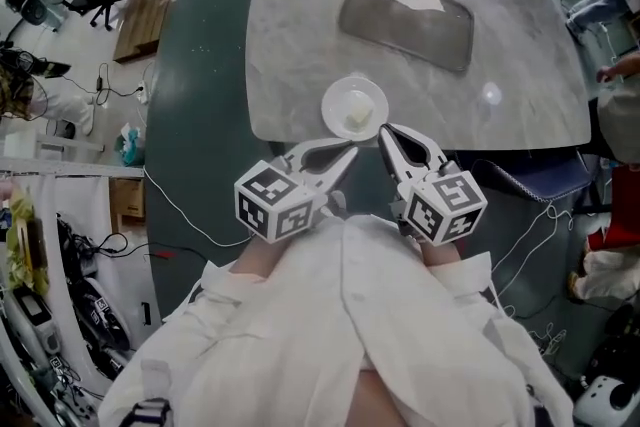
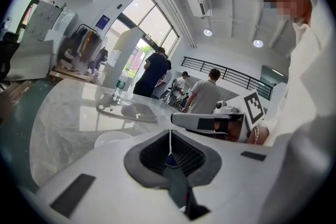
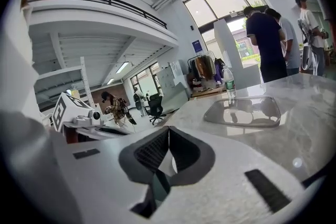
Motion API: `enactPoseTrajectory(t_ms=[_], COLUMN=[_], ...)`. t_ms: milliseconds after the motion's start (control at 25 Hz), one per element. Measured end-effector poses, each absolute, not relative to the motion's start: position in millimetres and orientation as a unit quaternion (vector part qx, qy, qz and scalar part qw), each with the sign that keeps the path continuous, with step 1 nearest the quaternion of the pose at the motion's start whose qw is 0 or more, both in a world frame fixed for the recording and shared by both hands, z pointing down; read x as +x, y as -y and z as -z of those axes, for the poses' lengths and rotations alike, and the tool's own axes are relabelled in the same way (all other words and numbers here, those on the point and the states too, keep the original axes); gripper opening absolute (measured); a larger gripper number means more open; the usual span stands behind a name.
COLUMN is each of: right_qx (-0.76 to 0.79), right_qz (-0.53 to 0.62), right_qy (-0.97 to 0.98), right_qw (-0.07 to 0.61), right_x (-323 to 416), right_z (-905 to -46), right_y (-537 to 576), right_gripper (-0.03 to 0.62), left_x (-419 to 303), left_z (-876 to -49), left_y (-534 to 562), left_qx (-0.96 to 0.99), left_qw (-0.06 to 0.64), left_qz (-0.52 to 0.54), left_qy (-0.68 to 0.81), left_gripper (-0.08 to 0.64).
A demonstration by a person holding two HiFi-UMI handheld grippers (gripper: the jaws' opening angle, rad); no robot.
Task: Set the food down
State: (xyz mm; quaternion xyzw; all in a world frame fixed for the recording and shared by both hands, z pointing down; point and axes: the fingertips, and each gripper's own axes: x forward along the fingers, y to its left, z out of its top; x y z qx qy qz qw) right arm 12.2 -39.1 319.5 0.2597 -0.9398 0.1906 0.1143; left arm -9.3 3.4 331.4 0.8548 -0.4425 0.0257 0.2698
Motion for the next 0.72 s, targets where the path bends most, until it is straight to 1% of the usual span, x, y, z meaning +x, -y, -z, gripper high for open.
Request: enactPoseTrajectory(t_ms=[280, 720], right_qx=[0.296, 0.326], right_qz=[-0.199, -0.23], right_qy=[0.927, 0.908], right_qw=[0.119, 0.127], right_x=[23.4, 5.4], right_z=[-325.1, -336.7], right_y=[55.7, 73.1], right_gripper=[0.003, 0.003], left_x=[-12.4, -42.7], left_z=[-333.8, -338.1], left_y=[8.3, 34.4], left_qx=[0.858, 0.865], left_qw=[0.278, 0.293], left_qz=[-0.022, -0.047], left_qy=[0.431, 0.406], left_gripper=[0.021, 0.021])
